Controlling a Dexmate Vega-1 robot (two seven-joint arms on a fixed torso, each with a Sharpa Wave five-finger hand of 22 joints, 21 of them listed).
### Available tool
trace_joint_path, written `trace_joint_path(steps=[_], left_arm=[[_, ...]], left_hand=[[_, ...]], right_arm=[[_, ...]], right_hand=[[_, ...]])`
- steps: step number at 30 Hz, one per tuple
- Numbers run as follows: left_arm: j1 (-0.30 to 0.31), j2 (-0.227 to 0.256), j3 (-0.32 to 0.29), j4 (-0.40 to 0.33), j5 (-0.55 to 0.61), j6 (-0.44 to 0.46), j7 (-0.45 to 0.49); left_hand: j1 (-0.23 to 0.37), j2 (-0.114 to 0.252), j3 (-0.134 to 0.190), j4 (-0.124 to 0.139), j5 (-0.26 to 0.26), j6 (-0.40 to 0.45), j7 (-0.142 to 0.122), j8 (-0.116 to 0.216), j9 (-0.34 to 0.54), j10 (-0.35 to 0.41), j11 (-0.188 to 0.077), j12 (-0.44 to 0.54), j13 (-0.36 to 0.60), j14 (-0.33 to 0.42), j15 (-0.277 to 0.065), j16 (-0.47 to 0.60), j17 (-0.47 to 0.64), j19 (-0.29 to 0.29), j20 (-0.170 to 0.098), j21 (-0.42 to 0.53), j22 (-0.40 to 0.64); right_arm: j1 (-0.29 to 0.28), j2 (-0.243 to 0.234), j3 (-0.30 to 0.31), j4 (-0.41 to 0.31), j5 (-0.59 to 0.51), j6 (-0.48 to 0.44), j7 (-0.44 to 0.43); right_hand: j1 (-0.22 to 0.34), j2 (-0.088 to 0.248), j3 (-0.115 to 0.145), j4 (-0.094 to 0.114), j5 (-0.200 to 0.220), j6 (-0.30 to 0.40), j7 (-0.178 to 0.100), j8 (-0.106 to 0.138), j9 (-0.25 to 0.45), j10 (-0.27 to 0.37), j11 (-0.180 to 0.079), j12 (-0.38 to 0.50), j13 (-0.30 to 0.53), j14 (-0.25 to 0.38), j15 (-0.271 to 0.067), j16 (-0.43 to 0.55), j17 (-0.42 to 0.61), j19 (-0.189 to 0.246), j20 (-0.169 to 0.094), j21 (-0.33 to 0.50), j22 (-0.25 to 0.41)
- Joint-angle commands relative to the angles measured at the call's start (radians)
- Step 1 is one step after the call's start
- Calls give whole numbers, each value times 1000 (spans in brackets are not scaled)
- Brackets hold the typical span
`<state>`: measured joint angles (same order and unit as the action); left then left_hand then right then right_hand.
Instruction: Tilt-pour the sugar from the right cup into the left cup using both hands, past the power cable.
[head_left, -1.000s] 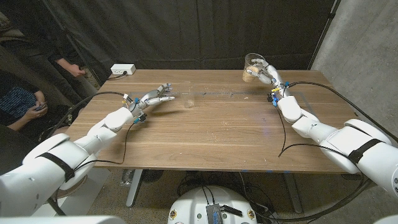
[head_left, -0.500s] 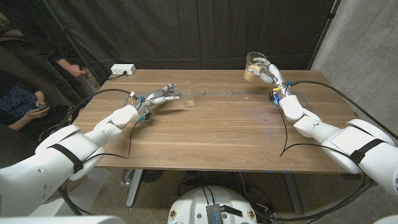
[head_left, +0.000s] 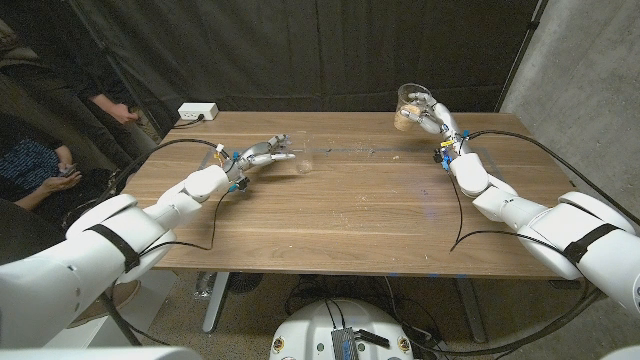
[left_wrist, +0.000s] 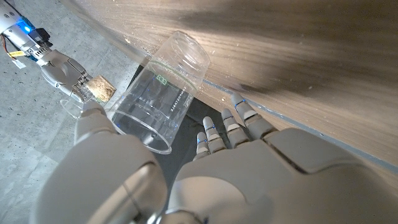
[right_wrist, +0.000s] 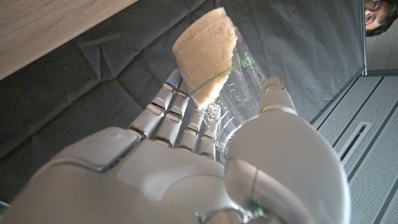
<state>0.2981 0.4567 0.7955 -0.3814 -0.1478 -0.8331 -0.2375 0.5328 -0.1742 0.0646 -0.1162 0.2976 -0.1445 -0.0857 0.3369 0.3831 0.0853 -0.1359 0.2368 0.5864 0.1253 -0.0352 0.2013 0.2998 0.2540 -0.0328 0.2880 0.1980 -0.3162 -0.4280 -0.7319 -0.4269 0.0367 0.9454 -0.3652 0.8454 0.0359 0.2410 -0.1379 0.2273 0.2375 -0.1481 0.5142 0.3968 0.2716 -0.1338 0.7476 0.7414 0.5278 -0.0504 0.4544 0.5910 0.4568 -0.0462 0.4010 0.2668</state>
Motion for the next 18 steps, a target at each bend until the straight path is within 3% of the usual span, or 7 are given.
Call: trace_joint_path(steps=[1,18], left_arm=[[-23,-21,30,9,-5,42,-5],[-47,-48,68,11,-4,69,-12]], left_hand=[[3,11,-10,-1,7,9,-2,9,7,6,-2,8,5,13,-74,9,3,7,-3,-2,3],[12,21,-26,-2,17,32,-3,27,15,28,-9,22,6,39,-86,17,7,21,-4,1,4]], right_arm=[[2,1,0,6,5,0,-6],[-3,-9,7,4,10,5,-7]], right_hand=[[6,9,-5,-1,-3,9,3,7,3,9,-3,9,5,8,-183,-5,4,10,-135,10,2],[7,11,-7,-1,-4,9,3,8,4,8,-3,11,9,10,-183,-9,8,9,-134,12,2]])
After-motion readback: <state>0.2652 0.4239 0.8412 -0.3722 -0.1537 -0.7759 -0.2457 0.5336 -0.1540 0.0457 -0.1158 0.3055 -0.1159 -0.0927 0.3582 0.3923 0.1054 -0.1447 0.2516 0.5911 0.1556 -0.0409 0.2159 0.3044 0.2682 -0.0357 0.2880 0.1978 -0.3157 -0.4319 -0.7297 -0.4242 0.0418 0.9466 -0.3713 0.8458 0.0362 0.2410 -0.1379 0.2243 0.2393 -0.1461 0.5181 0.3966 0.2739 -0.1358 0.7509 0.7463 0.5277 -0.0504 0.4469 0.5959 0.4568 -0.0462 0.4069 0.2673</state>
